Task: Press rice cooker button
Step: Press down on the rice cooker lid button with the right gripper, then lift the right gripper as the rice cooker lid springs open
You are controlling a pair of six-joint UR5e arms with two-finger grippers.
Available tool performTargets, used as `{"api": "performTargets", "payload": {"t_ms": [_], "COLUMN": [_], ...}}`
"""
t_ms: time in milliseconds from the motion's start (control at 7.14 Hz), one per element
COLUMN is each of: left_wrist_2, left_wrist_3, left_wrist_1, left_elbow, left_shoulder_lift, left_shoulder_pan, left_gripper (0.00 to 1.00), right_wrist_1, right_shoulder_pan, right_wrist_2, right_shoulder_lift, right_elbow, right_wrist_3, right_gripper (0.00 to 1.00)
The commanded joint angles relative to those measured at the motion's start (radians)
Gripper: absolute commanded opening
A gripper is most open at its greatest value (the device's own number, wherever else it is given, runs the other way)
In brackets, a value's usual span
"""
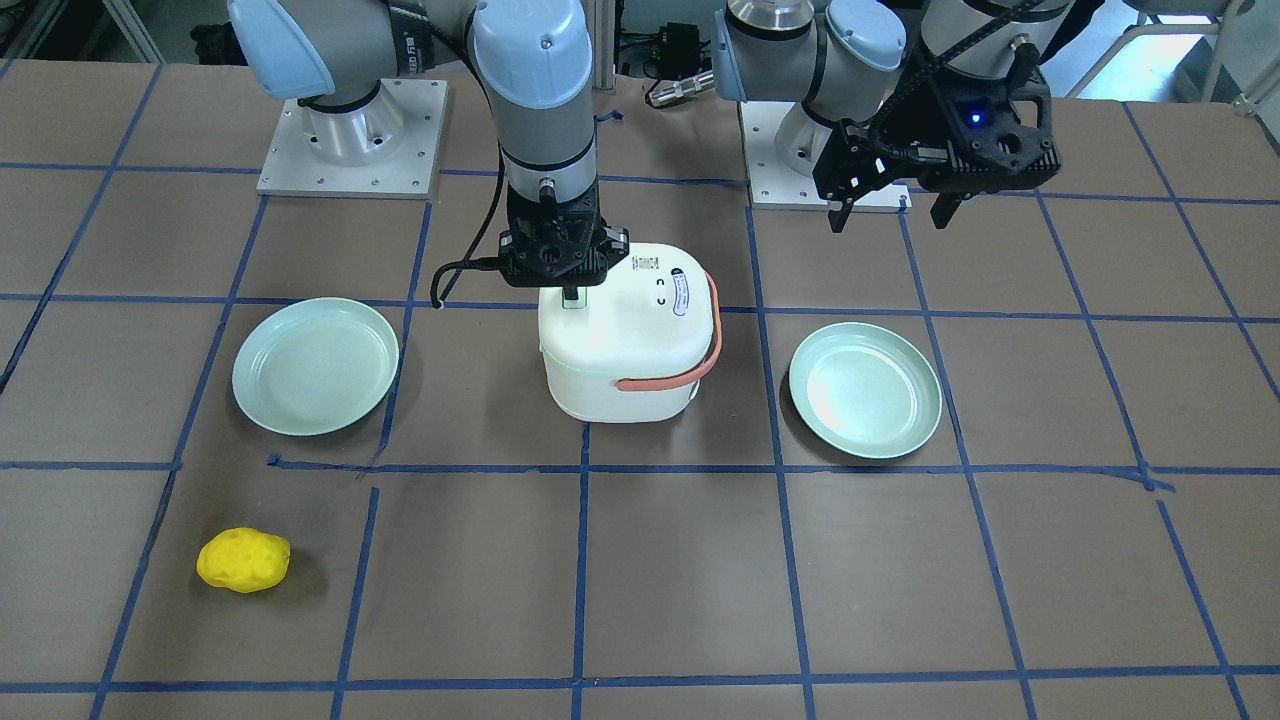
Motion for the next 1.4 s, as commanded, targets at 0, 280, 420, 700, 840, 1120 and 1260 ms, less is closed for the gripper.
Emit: {"api": "performTargets", "payload": {"t_ms": [0, 280, 420, 700, 840, 1120, 1260], "left_wrist_2": [0.0, 0.0, 0.0, 0.0, 0.0, 0.0, 0.0], "left_wrist_3": [0.0, -0.001, 0.0, -0.001, 0.0, 0.0, 0.0], "left_wrist_1": [0.0, 0.0, 0.0, 0.0, 0.0, 0.0, 0.0], "left_elbow": [0.0, 0.0, 0.0, 0.0, 0.0, 0.0, 0.0], "left_shoulder_lift": [0.0, 0.0, 0.0, 0.0, 0.0, 0.0, 0.0], "left_shoulder_pan": [0.0, 0.0, 0.0, 0.0, 0.0, 0.0, 0.0], "left_gripper": [1.0, 1.0, 1.0, 1.0, 1.0, 1.0, 1.0], "right_wrist_1": [0.001, 0.004, 0.007, 0.029, 0.049, 0.205, 0.258], "right_shoulder_pan": [0.0, 0.0, -0.002, -0.02, -0.032, -0.107, -0.165], "right_wrist_2": [0.0, 0.0, -0.021, -0.029, -0.063, -0.066, -0.065], "right_shoulder_lift": [0.0, 0.003, 0.0, -0.017, -0.017, -0.029, -0.035], "right_elbow": [0.002, 0.001, -0.016, -0.071, -0.105, -0.209, -0.257], "right_wrist_3": [0.0, -0.002, 0.0, -0.005, -0.011, -0.035, -0.125], "right_gripper": [0.0, 0.0, 0.87, 1.0, 1.0, 1.0, 1.0]}}
